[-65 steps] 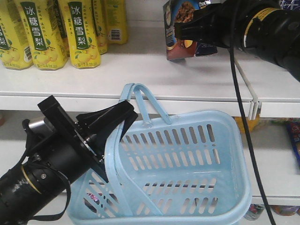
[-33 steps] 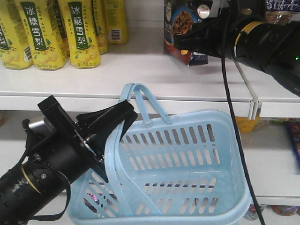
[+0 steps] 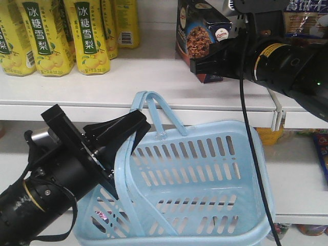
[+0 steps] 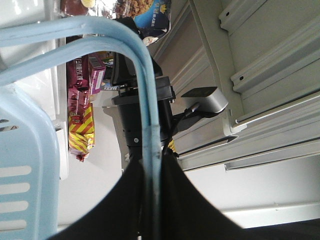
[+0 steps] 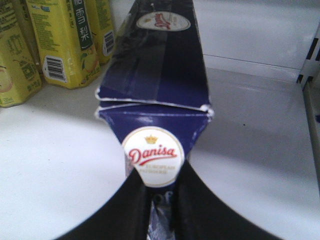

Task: Left arm holds basket, right arm returns cookies
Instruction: 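Move the cookie box onto the upper snack shelf with the right gripper, then open the right gripper and pull it back from the standing box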

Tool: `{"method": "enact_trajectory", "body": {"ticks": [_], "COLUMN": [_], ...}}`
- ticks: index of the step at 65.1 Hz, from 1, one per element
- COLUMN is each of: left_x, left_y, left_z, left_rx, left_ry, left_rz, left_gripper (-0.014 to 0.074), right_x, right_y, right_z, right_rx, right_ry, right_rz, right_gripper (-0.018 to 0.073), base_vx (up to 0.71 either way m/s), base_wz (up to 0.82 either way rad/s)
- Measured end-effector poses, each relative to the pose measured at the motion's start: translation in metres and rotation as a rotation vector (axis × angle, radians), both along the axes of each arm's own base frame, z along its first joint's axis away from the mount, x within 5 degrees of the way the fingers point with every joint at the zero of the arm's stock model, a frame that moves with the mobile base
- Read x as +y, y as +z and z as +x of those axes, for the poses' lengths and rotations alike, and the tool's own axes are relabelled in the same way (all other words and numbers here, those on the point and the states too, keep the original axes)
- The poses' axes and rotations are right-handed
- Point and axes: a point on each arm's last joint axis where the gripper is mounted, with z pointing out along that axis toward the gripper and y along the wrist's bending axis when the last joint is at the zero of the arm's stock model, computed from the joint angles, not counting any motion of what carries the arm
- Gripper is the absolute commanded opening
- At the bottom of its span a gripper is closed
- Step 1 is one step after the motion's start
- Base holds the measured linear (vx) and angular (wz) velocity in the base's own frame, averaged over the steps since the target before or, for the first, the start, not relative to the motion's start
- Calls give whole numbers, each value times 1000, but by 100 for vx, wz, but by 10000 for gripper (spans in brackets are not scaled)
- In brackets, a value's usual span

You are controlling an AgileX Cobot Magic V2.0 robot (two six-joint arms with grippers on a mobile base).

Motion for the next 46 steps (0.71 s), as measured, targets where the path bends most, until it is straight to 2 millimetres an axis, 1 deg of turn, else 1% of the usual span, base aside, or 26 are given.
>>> {"method": "enact_trajectory", "body": {"ticks": [6, 9, 16, 21, 25, 31, 39, 46], "left_x": [0, 0, 0, 0, 0, 0, 0, 0], "left_y": [0, 0, 0, 0, 0, 0, 0, 0], "left_z": [0, 0, 0, 0, 0, 0, 0, 0], "left_rx": [0, 0, 0, 0, 0, 0, 0, 0], "left_ry": [0, 0, 0, 0, 0, 0, 0, 0], "left_rz": [0, 0, 0, 0, 0, 0, 0, 0], "left_gripper": [-3, -3, -3, -3, -3, -3, -3, -3], "right_x": [1, 1, 1, 1, 1, -1, -7, -14], "right_y": [1, 1, 0, 0, 1, 7, 18, 29], "right_z": [0, 0, 0, 0, -1, -5, -14, -24], "right_rx": [-7, -9, -9, -7, -10, -24, -47, -62], "right_ry": [7, 10, 13, 13, 13, 12, 1, -21], "right_rz": [7, 10, 14, 17, 20, 27, 38, 46], "right_gripper": [222, 303, 442, 508, 531, 529, 517, 483], "base_vx": [0, 0, 0, 0, 0, 0, 0, 0], "base_wz": [0, 0, 0, 0, 0, 0, 0, 0]}}
